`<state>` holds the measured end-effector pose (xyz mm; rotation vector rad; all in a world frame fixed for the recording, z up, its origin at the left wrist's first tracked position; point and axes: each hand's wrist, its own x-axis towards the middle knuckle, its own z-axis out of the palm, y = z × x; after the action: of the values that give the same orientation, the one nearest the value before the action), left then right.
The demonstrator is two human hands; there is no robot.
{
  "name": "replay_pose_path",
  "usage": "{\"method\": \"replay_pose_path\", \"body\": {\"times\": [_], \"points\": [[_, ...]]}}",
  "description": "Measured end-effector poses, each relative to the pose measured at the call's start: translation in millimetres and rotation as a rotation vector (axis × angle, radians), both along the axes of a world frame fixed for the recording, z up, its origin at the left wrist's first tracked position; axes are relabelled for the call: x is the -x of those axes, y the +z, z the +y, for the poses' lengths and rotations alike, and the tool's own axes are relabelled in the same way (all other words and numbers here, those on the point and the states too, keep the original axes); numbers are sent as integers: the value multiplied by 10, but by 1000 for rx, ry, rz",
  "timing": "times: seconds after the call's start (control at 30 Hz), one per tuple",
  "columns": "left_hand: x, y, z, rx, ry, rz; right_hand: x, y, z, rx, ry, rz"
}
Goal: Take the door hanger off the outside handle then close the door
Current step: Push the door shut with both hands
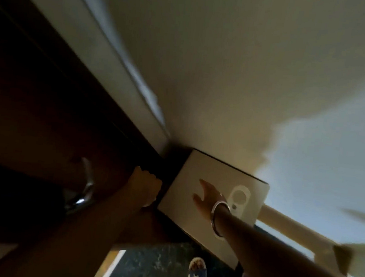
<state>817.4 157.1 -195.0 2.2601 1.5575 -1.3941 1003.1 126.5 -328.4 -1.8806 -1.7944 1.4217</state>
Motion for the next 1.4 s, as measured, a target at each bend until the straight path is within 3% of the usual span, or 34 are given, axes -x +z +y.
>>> {"method": "replay_pose_path", "body": {"times": [0.2,0.33,0.43,0.57,0.9,1.4], "points": [[351,1654,-285,-286,235,211,1062,1021,158,-116,108,463],[448,2272,-527,-371,260,349,1669,1655,48,-60,142,736],[534,2519,-647,-494,271,403,2036,2000,-39,-69,124,832],[636,2592,-737,-562,394,310,2241,2073,-87,-160,24,777],[1206,2528,-1082,-598,360,287,2709,1966,-392,-396,152,665],[3075,2345,-2021,-828,238,256,4353,1827,-1181,-420,208,567]]}}
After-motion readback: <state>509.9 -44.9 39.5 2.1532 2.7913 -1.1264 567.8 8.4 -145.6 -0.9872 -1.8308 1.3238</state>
